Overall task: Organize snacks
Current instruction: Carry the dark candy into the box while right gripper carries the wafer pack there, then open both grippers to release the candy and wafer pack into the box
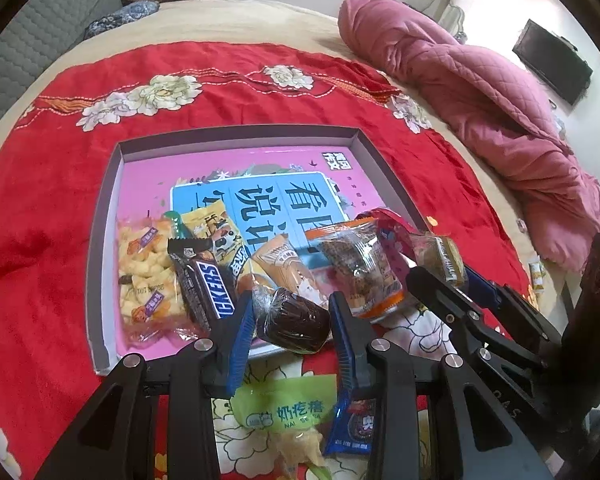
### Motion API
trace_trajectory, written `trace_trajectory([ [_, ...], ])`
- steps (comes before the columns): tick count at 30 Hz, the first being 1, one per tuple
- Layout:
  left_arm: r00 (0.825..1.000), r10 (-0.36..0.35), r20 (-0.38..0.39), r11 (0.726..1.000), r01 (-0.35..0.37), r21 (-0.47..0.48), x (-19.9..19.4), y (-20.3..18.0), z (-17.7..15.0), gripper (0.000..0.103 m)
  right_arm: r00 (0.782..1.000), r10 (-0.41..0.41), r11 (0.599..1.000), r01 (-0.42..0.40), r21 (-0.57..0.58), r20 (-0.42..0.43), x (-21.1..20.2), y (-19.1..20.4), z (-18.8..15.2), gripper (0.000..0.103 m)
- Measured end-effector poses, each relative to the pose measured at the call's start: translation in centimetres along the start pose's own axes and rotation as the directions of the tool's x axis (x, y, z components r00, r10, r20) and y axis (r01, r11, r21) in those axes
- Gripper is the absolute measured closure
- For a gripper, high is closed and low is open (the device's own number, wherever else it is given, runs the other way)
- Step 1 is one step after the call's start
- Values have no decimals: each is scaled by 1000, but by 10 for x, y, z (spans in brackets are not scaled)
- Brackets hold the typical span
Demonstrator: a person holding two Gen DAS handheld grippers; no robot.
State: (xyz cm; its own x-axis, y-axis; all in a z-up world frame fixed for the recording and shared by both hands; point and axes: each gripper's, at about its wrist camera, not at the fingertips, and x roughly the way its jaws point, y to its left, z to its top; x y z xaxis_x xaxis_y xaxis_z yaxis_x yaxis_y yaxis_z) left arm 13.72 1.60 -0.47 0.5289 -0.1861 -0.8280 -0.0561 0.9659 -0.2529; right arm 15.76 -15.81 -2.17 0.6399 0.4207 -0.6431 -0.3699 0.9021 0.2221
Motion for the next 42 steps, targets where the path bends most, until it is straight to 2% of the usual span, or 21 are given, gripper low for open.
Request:
trace_trajectory([
  [28, 999, 3, -44, 999, -5, -45, 36, 5, 13, 65, 999, -37, 999, 37, -7, -26, 32, -8, 3, 54],
  [35, 999, 15, -53, 998, -17, -53, 39, 7, 13, 64, 999, -46, 999, 46, -1, -22, 31, -9, 4, 51],
  [39, 998, 31, -54, 999, -34, -41, 39, 7, 12, 61, 999, -41, 999, 41, 5, -8, 28, -8, 4, 43],
  [42, 998, 27, -49, 999, -29, -36, 37, 7, 12, 60, 999, -38, 999, 38, 11, 4, 25, -9, 5, 43],
])
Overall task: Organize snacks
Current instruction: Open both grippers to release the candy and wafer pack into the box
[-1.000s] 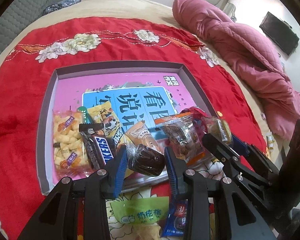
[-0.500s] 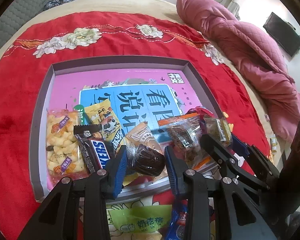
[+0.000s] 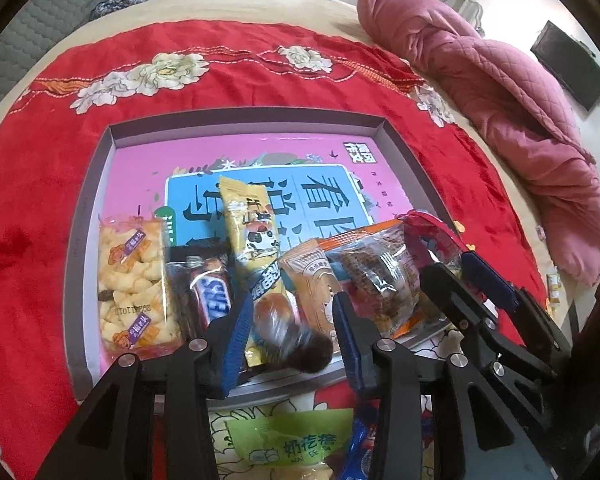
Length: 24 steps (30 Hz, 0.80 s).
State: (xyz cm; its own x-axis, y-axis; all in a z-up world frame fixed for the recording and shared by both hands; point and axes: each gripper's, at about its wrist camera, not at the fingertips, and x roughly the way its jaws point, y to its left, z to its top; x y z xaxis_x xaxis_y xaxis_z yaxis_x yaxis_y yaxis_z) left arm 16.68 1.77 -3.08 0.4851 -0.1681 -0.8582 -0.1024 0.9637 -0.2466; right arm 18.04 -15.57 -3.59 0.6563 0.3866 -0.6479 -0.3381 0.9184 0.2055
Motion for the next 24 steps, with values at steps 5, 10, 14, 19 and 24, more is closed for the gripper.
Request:
trace_trajectory([
  [5, 1000, 2, 8, 1000, -2, 8, -5, 0, 0, 60, 1000, 5, 1000, -6, 8, 13, -4, -1, 1, 43],
  [10, 1000, 3, 17, 1000, -3, 1, -11, 2, 0, 56, 1000, 8, 1000, -9, 7, 28, -8, -1, 2, 41],
  [14, 1000, 1, 29, 1000, 0, -7, -18, 5, 1, 52, 999, 21, 1000, -21, 13, 36, -12, -1, 3, 36],
  [19, 999, 2, 38, 1000, -2, -14, -26, 9, 1, 52, 998, 34, 999, -35, 8, 57, -18, 2, 4, 36],
  [24, 999, 4, 44, 1000, -3, -22, -35, 13, -3, 52, 995, 56, 998, -55, -16, 83, -29, 8, 4, 27],
])
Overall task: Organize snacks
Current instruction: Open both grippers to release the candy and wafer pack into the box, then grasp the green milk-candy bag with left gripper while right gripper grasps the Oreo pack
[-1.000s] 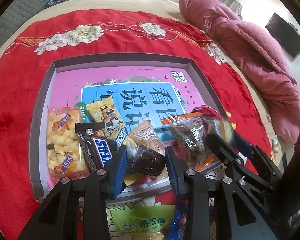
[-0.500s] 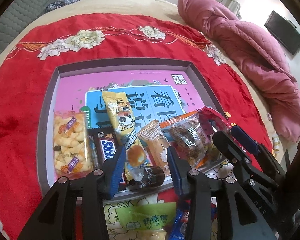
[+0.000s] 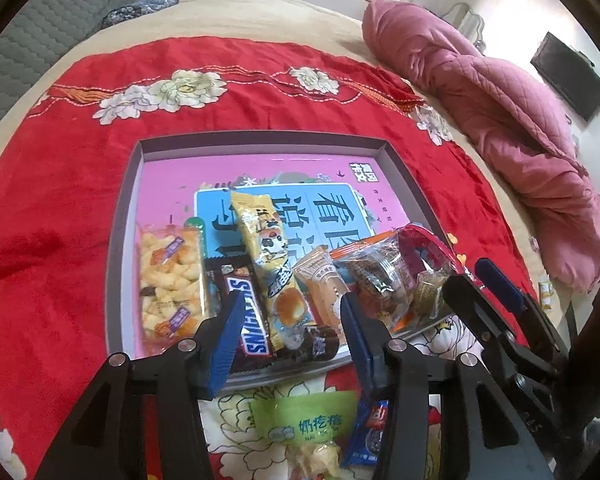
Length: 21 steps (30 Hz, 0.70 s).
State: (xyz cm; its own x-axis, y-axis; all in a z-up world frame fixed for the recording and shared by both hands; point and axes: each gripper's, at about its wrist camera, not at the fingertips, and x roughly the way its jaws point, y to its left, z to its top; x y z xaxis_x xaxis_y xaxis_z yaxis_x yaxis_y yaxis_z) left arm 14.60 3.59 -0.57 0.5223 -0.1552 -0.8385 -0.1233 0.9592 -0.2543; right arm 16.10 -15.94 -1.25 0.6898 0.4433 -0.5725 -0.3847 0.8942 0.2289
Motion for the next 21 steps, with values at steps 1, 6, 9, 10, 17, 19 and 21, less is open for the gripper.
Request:
trace_trajectory([
  [1, 1000, -1, -2, 1000, 1, -2, -2, 1, -1, 52, 1000, 4, 1000, -4, -6, 3, -1, 1, 0, 27],
  [6, 1000, -8, -7, 1000, 8, -8, -10, 5, -8, 52, 1000, 21, 999, -21, -45, -8, -10, 11, -2, 25],
  [9, 1000, -13, -15, 1000, 13, -8, -14, 5, -14, 52, 1000, 25, 997, -26, -77, -15, -19, 16, -3, 22],
  [10, 1000, -14, -18, 1000, 14, -4, -16, 5, -16, 51, 999, 31, 996, -32, -83, -19, -22, 17, -3, 22],
  [17, 999, -16, -36, 1000, 17, 14, -28, 6, -32, 49, 998, 37, 991, -43, -126, -47, -37, 28, -9, 21],
  [19, 999, -25, -45, 1000, 25, 13, -30, 8, -35, 49, 998, 9, 989, -17, -149, -54, -40, 32, -10, 21],
  [21, 999, -25, -44, 1000, 25, 9, -34, 9, -38, 48, 998, 7, 988, -17, -155, -65, -42, 34, -13, 21],
])
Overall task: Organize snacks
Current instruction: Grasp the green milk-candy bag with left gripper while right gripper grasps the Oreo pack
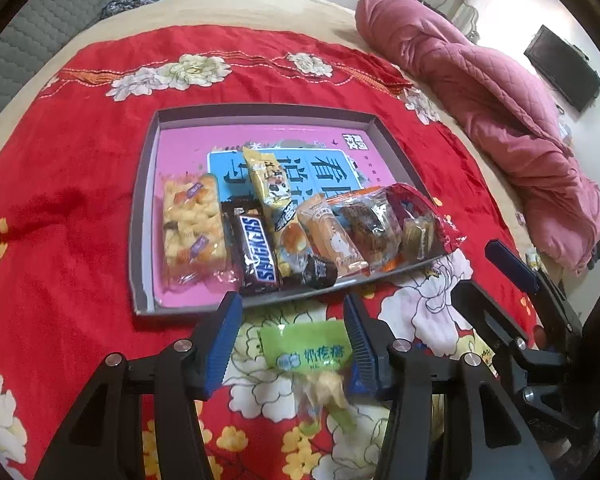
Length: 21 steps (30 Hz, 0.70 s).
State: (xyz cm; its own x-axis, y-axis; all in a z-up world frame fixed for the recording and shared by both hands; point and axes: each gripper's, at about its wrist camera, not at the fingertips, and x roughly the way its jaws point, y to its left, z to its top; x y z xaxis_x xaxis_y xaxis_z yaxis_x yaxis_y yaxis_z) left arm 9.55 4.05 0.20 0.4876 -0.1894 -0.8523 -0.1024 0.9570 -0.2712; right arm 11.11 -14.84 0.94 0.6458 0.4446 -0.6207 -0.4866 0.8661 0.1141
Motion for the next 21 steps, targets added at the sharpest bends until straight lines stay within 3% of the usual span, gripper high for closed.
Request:
trace_trajectory([
  [21, 998, -27, -57, 1000, 28, 14, -11, -2, -35, 47, 987, 22, 999, -29, -44, -159, -11, 8, -24, 21],
])
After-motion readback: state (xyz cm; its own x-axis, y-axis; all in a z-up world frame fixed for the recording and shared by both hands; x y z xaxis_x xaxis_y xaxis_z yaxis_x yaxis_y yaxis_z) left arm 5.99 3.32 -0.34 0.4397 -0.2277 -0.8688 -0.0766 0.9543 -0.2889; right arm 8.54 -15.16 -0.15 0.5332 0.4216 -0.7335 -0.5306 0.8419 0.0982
